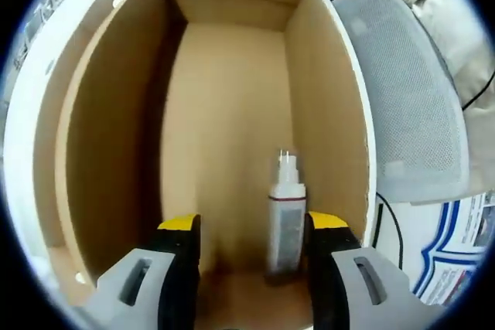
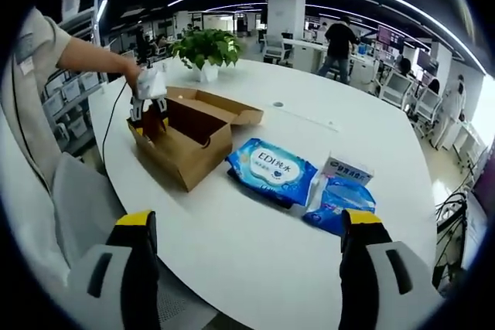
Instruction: Operate the shoe box by opening the lid, removing the specified soft item, and placing it in the target area until the item is outside and the box remains undamaged.
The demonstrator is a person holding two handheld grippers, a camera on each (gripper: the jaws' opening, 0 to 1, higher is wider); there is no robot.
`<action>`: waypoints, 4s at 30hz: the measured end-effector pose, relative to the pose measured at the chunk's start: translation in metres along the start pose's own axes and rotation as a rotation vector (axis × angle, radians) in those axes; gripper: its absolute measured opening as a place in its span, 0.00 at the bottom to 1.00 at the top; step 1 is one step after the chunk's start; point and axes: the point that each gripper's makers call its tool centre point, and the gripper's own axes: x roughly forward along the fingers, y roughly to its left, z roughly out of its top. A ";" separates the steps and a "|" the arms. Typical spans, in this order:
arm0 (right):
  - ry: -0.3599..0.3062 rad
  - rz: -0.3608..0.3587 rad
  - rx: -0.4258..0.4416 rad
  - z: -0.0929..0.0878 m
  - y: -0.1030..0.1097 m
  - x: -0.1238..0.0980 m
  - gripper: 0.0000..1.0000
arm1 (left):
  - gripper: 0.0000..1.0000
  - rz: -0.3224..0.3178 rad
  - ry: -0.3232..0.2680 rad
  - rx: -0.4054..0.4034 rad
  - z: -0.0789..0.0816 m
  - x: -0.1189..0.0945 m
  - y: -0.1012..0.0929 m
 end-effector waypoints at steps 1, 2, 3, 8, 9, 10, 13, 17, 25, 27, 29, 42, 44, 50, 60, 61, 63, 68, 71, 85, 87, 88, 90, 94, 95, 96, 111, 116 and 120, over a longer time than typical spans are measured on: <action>0.000 -0.001 0.001 0.000 0.000 0.000 0.94 | 0.54 0.001 0.000 0.000 0.000 0.001 0.000; 0.000 -0.002 0.001 0.000 -0.001 0.000 0.94 | 0.54 0.002 0.000 -0.002 0.000 0.003 0.000; 0.001 -0.003 0.001 0.000 -0.001 0.000 0.94 | 0.54 0.004 -0.001 -0.003 0.000 0.004 0.000; -0.001 -0.004 0.001 0.000 -0.001 0.000 0.93 | 0.52 0.010 -0.006 -0.008 0.001 0.008 0.000; -0.001 -0.005 0.000 0.000 -0.001 0.000 0.93 | 0.52 0.013 -0.006 -0.006 0.001 0.008 0.000; -0.001 -0.006 0.001 0.000 -0.001 0.000 0.93 | 0.52 0.013 -0.005 -0.009 0.001 0.007 0.000; -0.005 -0.006 0.003 0.001 -0.001 0.000 0.92 | 0.49 0.017 -0.021 -0.010 0.003 0.008 -0.001; -0.008 -0.006 0.004 0.001 0.000 0.000 0.92 | 0.39 0.022 -0.049 -0.020 0.007 0.009 -0.002; -0.017 -0.002 0.001 0.004 0.002 0.000 0.91 | 0.19 0.067 -0.077 -0.071 0.012 0.007 0.000; -0.018 -0.002 -0.001 0.004 0.003 0.000 0.90 | 0.19 0.072 -0.079 -0.088 0.012 0.007 -0.001; -0.021 0.000 -0.002 0.004 0.003 -0.001 0.90 | 0.19 0.080 -0.079 -0.083 0.013 0.008 -0.003; -0.050 0.004 0.004 0.008 0.007 -0.005 0.88 | 0.18 0.122 -0.079 -0.125 0.010 0.002 -0.003; -0.053 0.007 0.002 0.009 0.009 -0.005 0.87 | 0.18 0.129 -0.083 -0.126 0.010 -0.001 -0.003; -0.073 0.013 -0.006 0.013 0.012 -0.005 0.87 | 0.17 0.153 -0.101 -0.117 0.013 -0.012 -0.003; -0.106 0.030 -0.026 0.022 0.019 -0.008 0.84 | 0.18 0.193 -0.174 -0.090 0.035 -0.033 -0.005; -0.109 0.032 -0.026 0.023 0.019 -0.008 0.84 | 0.18 0.199 -0.186 -0.088 0.039 -0.036 -0.006; -0.113 0.035 -0.029 0.023 0.021 -0.009 0.84 | 0.18 0.206 -0.202 -0.084 0.044 -0.040 -0.007; -0.124 0.047 -0.035 0.026 0.025 -0.010 0.82 | 0.18 0.221 -0.235 -0.056 0.054 -0.048 -0.012; -0.131 0.058 -0.038 0.027 0.028 -0.011 0.80 | 0.18 0.226 -0.263 -0.055 0.062 -0.053 -0.015; -0.167 0.097 -0.064 0.037 0.040 -0.011 0.73 | 0.18 0.252 -0.367 0.006 0.100 -0.074 -0.032; -0.171 0.102 -0.063 0.038 0.042 -0.010 0.71 | 0.18 0.251 -0.382 0.011 0.105 -0.076 -0.034; -0.177 0.108 -0.063 0.039 0.044 -0.010 0.71 | 0.18 0.249 -0.390 0.014 0.108 -0.076 -0.035; -0.181 0.117 -0.070 0.041 0.047 -0.009 0.69 | 0.18 0.248 -0.400 0.021 0.112 -0.077 -0.038; -0.190 0.145 -0.075 0.044 0.056 -0.005 0.64 | 0.18 0.244 -0.428 0.039 0.123 -0.080 -0.044; -0.192 0.148 -0.076 0.044 0.058 -0.005 0.64 | 0.18 0.245 -0.438 0.043 0.126 -0.081 -0.046; -0.195 0.154 -0.076 0.046 0.060 -0.003 0.64 | 0.18 0.245 -0.446 0.046 0.128 -0.082 -0.047; -0.240 0.234 -0.073 0.056 0.082 0.009 0.54 | 0.18 0.203 -0.556 0.112 0.168 -0.087 -0.074; -0.254 0.259 -0.075 0.059 0.090 0.012 0.50 | 0.18 0.189 -0.589 0.130 0.178 -0.089 -0.082; -0.274 0.284 -0.068 0.063 0.097 0.013 0.47 | 0.18 0.154 -0.647 0.138 0.188 -0.094 -0.091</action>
